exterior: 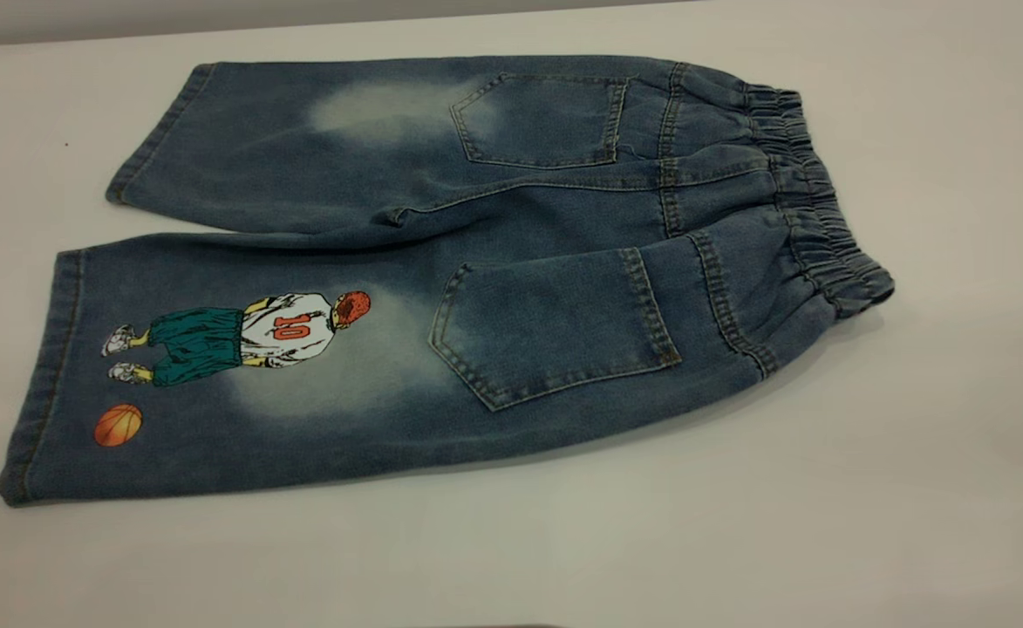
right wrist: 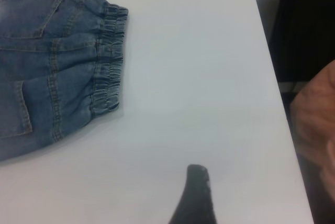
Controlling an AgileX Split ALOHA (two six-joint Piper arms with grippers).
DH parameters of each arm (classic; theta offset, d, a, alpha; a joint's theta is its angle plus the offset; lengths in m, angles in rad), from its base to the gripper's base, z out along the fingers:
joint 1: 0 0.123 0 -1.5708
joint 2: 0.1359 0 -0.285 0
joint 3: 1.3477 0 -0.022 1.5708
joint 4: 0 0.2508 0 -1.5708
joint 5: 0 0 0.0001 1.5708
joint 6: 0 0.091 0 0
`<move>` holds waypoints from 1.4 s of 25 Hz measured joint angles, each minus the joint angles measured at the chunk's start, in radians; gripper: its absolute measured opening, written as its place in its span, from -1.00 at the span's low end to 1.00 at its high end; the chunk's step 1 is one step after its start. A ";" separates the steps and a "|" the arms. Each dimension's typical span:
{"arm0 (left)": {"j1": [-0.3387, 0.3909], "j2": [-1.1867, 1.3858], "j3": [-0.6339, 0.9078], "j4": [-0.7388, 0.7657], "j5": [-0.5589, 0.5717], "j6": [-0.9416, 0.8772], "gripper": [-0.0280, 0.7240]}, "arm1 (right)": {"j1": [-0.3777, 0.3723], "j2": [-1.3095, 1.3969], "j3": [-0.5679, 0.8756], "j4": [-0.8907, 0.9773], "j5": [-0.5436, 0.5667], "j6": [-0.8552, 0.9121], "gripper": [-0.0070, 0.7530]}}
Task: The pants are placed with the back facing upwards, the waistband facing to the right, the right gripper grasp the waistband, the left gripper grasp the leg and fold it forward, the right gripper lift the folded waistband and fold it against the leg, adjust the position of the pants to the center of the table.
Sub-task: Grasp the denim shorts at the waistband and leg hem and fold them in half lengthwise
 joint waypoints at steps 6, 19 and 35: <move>0.000 0.000 0.000 0.000 0.000 0.000 0.29 | 0.000 0.000 0.000 0.000 0.000 0.000 0.41; 0.000 0.000 0.000 0.000 0.000 0.000 0.29 | 0.000 0.000 0.000 0.000 0.000 0.000 0.41; -0.011 0.000 0.000 0.000 0.000 -0.001 0.29 | 0.000 0.000 0.000 0.031 0.000 0.001 0.41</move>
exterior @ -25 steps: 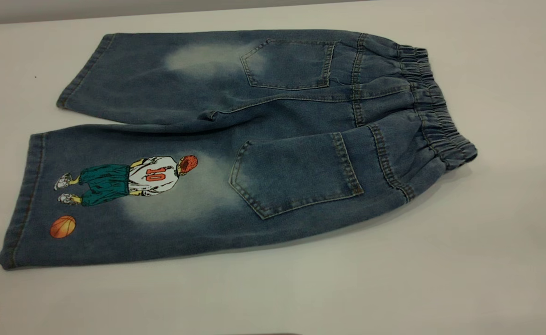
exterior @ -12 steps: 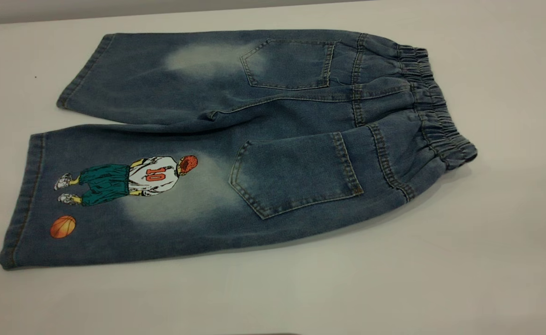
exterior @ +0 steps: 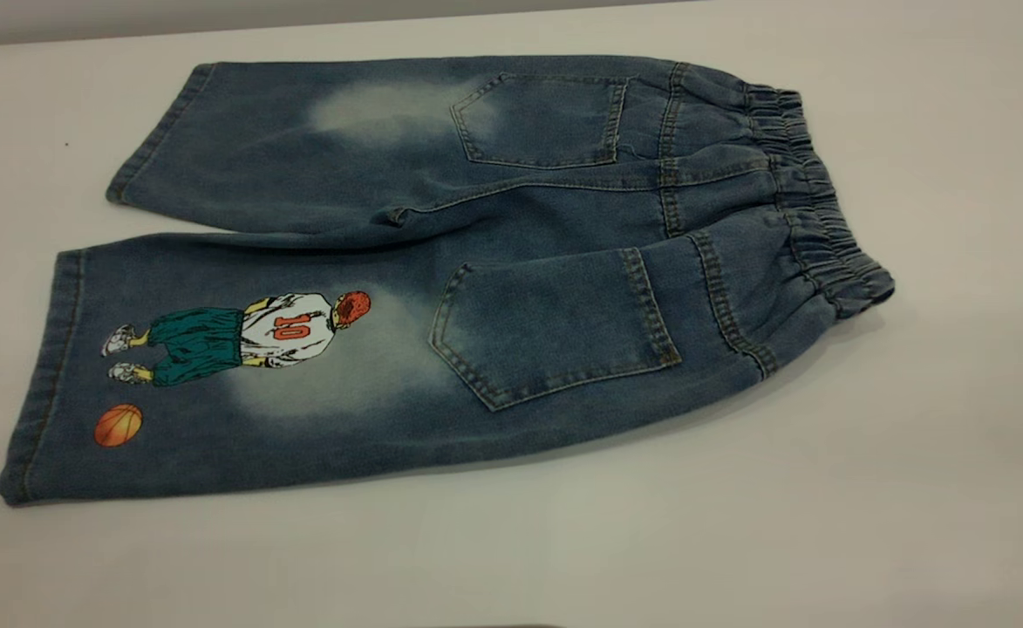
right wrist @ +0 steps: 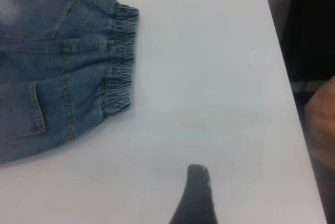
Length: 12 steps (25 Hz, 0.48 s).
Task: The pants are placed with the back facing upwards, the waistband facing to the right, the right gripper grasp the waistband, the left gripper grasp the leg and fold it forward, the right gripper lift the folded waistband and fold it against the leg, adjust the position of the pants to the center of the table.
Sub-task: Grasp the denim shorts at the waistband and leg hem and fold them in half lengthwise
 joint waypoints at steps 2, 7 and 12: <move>0.000 0.000 0.000 0.000 0.000 -0.005 0.29 | 0.000 0.000 0.000 0.014 -0.003 0.005 0.41; 0.000 0.112 -0.027 -0.001 -0.047 -0.077 0.29 | 0.000 0.037 -0.041 0.050 -0.034 0.023 0.41; 0.000 0.339 -0.028 -0.083 -0.250 -0.083 0.29 | 0.000 0.192 -0.070 0.087 -0.151 0.023 0.41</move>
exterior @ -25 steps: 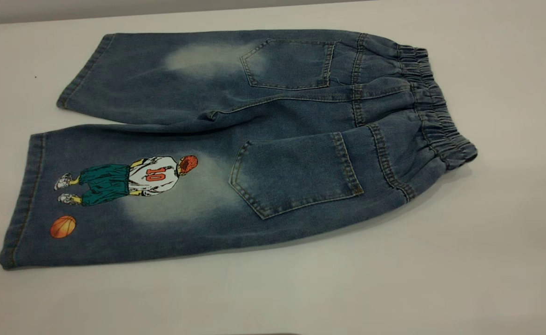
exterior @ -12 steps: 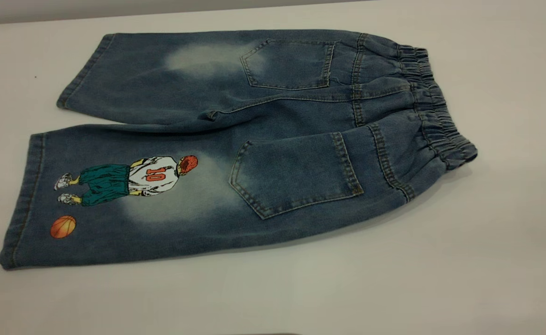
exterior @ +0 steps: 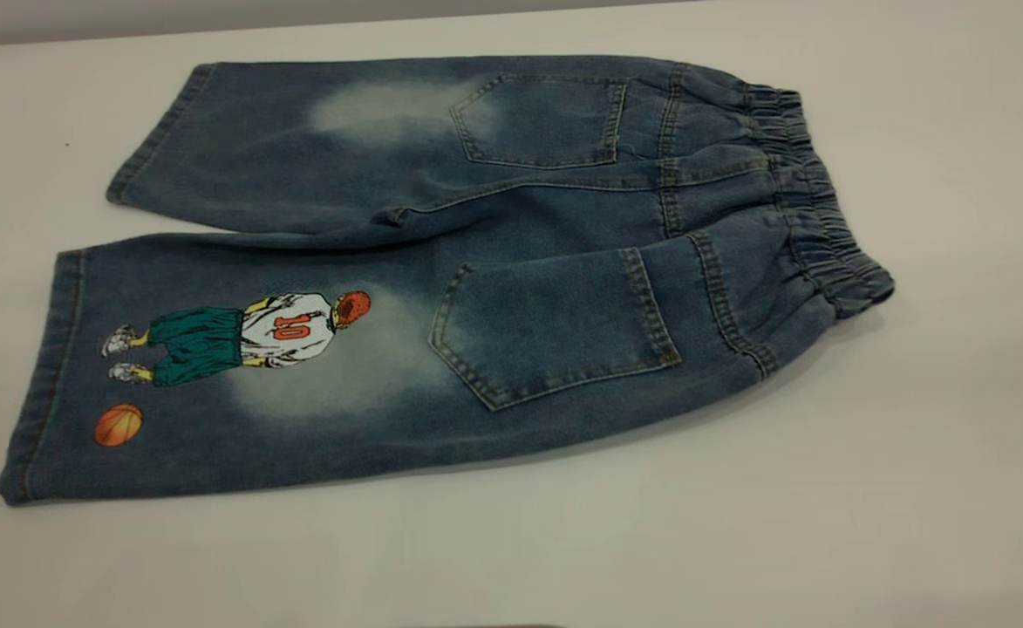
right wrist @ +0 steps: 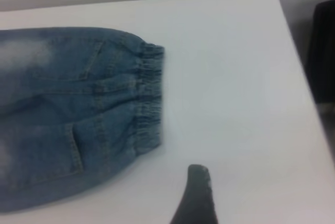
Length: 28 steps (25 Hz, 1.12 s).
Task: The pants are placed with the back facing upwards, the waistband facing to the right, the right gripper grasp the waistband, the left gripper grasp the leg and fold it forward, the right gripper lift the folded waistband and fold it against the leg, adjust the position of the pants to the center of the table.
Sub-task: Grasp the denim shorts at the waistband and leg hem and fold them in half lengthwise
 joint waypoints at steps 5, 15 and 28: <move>0.000 0.275 0.000 -0.089 -0.223 0.114 0.29 | 0.000 0.284 0.000 0.109 -0.143 -0.066 0.41; 0.000 0.733 -0.006 -0.355 -0.455 0.398 0.29 | 0.000 0.867 0.000 0.503 -0.373 -0.408 0.54; 0.000 0.892 -0.007 -0.519 -0.565 0.526 0.30 | 0.000 1.425 -0.004 1.141 -0.509 -0.931 0.56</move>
